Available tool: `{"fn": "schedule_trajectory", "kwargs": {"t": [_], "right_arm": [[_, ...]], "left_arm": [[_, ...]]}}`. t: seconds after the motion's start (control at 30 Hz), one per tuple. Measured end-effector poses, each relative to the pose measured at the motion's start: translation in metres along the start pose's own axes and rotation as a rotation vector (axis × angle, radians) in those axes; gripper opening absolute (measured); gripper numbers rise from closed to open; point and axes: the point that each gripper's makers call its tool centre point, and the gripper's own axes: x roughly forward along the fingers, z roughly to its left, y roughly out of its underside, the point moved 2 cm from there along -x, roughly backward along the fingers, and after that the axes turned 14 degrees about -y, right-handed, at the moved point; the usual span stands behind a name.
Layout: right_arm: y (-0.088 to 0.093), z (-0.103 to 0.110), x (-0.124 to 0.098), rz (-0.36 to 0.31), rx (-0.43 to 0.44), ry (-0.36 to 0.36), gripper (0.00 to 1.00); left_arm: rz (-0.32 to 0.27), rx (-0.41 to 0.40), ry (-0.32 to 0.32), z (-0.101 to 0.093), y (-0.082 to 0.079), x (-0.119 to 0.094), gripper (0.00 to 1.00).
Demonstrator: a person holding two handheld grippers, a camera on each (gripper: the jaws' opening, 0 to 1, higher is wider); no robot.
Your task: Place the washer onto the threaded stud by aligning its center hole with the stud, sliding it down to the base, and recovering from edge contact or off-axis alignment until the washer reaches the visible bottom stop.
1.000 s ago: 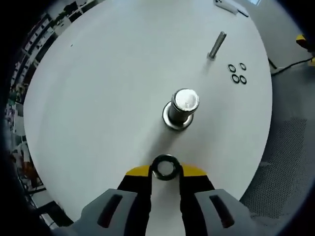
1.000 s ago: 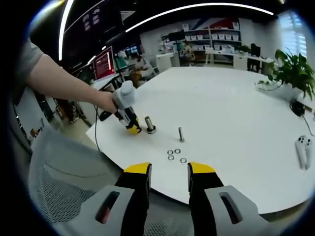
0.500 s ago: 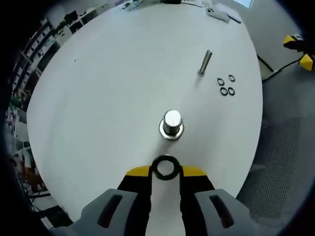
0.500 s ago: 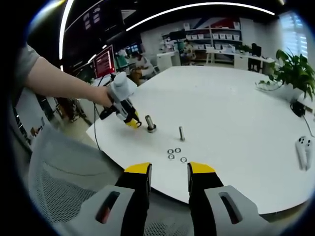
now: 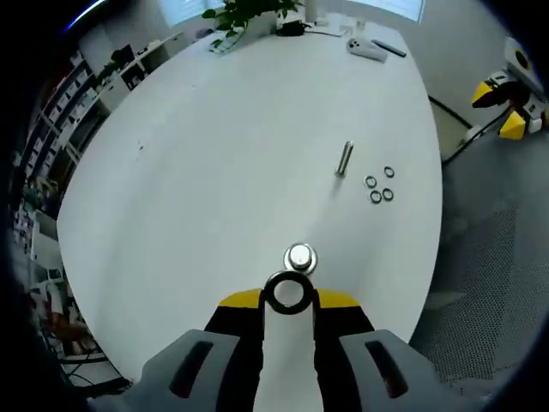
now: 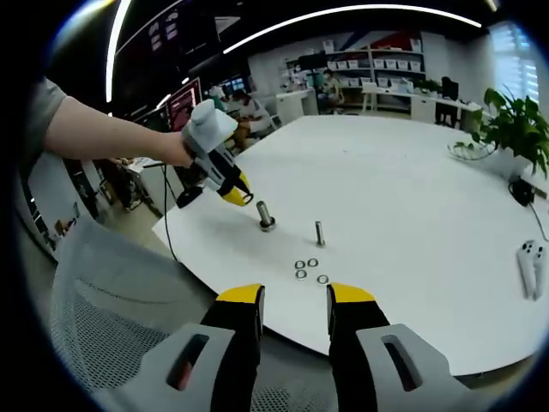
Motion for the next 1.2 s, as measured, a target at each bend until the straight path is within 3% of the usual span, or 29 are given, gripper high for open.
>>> {"fn": "schedule_trajectory", "kwargs": {"t": [0.47,0.87,1.2], "right_arm": [[0.000,0.000,0.000,0.001,0.001,0.000,0.32],[-0.001,-0.002,-0.001,-0.011,0.010,0.007,0.31],[0.000,-0.003,-0.001,-0.004,0.007,0.013,0.31]], "left_arm": [[-0.002,0.076,0.018,-0.009,-0.021,0.012,0.19],[0.028,0.139,0.027,-0.015,-0.020,0.024,0.19],[0.071,0.164,0.043,-0.023,-0.012,0.050,0.19]]}}
